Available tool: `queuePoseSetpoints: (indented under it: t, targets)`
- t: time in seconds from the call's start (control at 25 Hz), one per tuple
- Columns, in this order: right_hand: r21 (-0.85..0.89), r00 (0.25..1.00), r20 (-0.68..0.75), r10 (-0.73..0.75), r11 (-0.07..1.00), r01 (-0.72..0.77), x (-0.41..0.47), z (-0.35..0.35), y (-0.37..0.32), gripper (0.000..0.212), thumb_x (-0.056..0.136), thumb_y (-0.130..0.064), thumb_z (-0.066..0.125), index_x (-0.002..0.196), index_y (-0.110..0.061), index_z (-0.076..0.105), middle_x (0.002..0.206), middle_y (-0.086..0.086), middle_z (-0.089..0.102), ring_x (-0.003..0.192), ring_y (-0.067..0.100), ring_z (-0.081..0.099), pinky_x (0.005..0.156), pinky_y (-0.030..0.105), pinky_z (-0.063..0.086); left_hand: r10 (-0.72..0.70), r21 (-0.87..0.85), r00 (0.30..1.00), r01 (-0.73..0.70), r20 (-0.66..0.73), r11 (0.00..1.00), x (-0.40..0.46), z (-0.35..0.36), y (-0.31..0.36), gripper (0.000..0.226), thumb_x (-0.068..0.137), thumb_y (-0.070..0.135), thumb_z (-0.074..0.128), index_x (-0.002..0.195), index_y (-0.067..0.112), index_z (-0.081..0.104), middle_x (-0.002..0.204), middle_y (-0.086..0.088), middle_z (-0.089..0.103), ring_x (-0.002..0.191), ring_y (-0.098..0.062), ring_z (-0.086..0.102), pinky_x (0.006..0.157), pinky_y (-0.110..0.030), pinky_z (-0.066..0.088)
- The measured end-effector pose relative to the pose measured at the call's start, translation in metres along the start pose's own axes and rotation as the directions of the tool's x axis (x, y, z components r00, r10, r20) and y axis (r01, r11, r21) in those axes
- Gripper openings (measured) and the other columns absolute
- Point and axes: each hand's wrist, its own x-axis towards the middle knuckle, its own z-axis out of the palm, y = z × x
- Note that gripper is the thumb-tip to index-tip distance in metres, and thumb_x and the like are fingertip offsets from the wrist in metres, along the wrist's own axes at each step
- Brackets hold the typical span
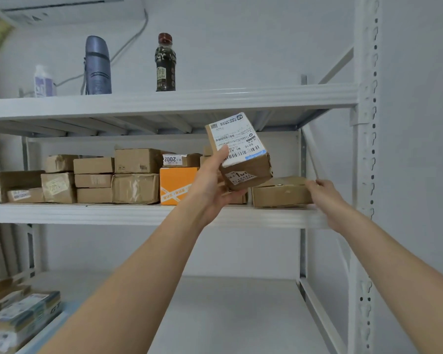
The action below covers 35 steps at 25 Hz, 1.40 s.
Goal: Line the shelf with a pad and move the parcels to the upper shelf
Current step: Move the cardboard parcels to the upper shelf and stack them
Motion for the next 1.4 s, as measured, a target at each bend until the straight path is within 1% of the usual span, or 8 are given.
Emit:
queuePoseSetpoints:
  t: [0.16, 0.4, 0.56, 0.68, 0.92, 1.12, 1.24, 1.4]
  targets:
    - [-0.188, 0.975, 0.168, -0.146, 0.966, 0.177, 0.017, 0.0, 0.019, 0.087, 0.063, -0.066, 0.071, 0.139, -0.046, 0.036, 0.138, -0.004, 0.047, 0.134, 0.027, 0.036, 0.114, 0.044, 0.031, -0.01, 0.048, 1.0, 0.011, -0.025, 0.999, 0.017, -0.002, -0.015, 0.023, 0.093, 0.042, 0.059, 0.107, 0.024, 0.063, 0.104, -0.007, 0.073, 0.101, -0.024, 0.068, 0.089, -0.046, 0.056]
    - [-0.145, 0.944, 0.152, -0.293, 0.938, 0.314, 0.046, 0.015, 0.019, 0.038, 0.077, -0.031, 0.079, 0.112, -0.025, 0.066, 0.115, -0.001, 0.063, 0.112, 0.022, 0.059, 0.092, 0.03, 0.048, -0.008, 0.11, 0.999, 0.013, -0.043, 0.994, 0.04, 0.009, -0.029, 0.025, 0.094, 0.045, 0.057, 0.109, 0.026, 0.063, 0.104, -0.003, 0.075, 0.101, -0.022, 0.069, 0.08, -0.043, 0.059]
    - [-0.077, 0.963, 0.087, -0.254, 0.962, 0.261, 0.06, 0.014, 0.027, 0.056, 0.067, -0.057, 0.073, 0.119, -0.044, 0.058, 0.134, -0.003, 0.051, 0.135, 0.024, 0.038, 0.11, 0.042, 0.037, 0.01, 0.186, 0.997, 0.003, -0.07, 0.983, 0.054, 0.019, -0.039, 0.031, 0.093, 0.047, 0.058, 0.115, 0.026, 0.064, 0.104, -0.001, 0.075, 0.102, -0.022, 0.069, 0.081, -0.044, 0.06]
    - [0.222, 0.934, -0.079, -0.348, 0.907, 0.357, 0.058, 0.009, 0.02, 0.051, 0.083, -0.057, 0.057, 0.13, -0.04, 0.052, 0.142, -0.004, 0.044, 0.134, 0.015, 0.037, 0.11, 0.033, 0.033, 0.044, 0.233, 0.996, -0.026, -0.074, 0.972, 0.063, 0.03, -0.045, 0.029, 0.092, 0.047, 0.058, 0.111, 0.028, 0.067, 0.102, 0.001, 0.075, 0.101, -0.02, 0.069, 0.08, -0.043, 0.06]
    - [0.393, 0.757, 0.113, -0.644, 0.729, 0.561, 0.033, 0.01, -0.002, 0.06, 0.081, -0.077, 0.044, 0.135, -0.053, 0.035, 0.14, -0.006, 0.053, 0.127, 0.011, 0.052, 0.104, 0.03, 0.041, 0.147, 0.245, 0.989, -0.135, -0.031, 0.96, 0.077, 0.06, -0.052, 0.046, 0.091, 0.048, 0.06, 0.131, 0.025, 0.053, 0.109, 0.003, 0.071, 0.093, -0.012, 0.069, 0.069, -0.037, 0.062]
    - [0.391, 0.672, 0.121, -0.731, 0.657, 0.645, 0.033, 0.012, 0.005, 0.063, 0.09, -0.038, 0.059, 0.145, -0.036, 0.029, 0.136, -0.013, 0.052, 0.118, -0.002, 0.055, 0.087, 0.012, 0.047, 0.214, 0.335, 0.977, -0.203, 0.004, 0.92, 0.09, 0.066, -0.065, 0.048, 0.091, 0.057, 0.052, 0.122, 0.023, 0.042, 0.104, 0.003, 0.068, 0.09, -0.01, 0.069, 0.079, -0.046, 0.06]
    - [0.374, 0.651, 0.058, -0.757, 0.621, 0.689, 0.047, 0.008, 0.001, 0.058, 0.09, -0.033, 0.062, 0.14, -0.039, 0.033, 0.139, -0.01, 0.05, 0.122, 0.006, 0.055, 0.088, 0.014, 0.048, 0.252, 0.496, 0.962, -0.268, 0.101, 0.826, 0.102, 0.063, -0.07, 0.058, 0.09, 0.061, 0.05, 0.133, 0.022, 0.046, 0.113, 0.005, 0.066, 0.103, -0.007, 0.064, 0.094, -0.042, 0.055]
    - [0.331, 0.635, 0.027, -0.772, 0.606, 0.723, 0.071, 0.002, -0.002, 0.042, 0.095, -0.025, 0.058, 0.129, -0.038, 0.039, 0.141, 0.0, 0.046, 0.117, 0.015, 0.059, 0.081, 0.022, 0.055, 0.376, 0.724, 0.885, -0.447, 0.273, 0.526, 0.125, 0.054, -0.079, 0.063, 0.09, 0.06, 0.043, 0.144, 0.026, 0.045, 0.133, 0.003, 0.059, 0.123, -0.013, 0.052, 0.105, -0.04, 0.044]
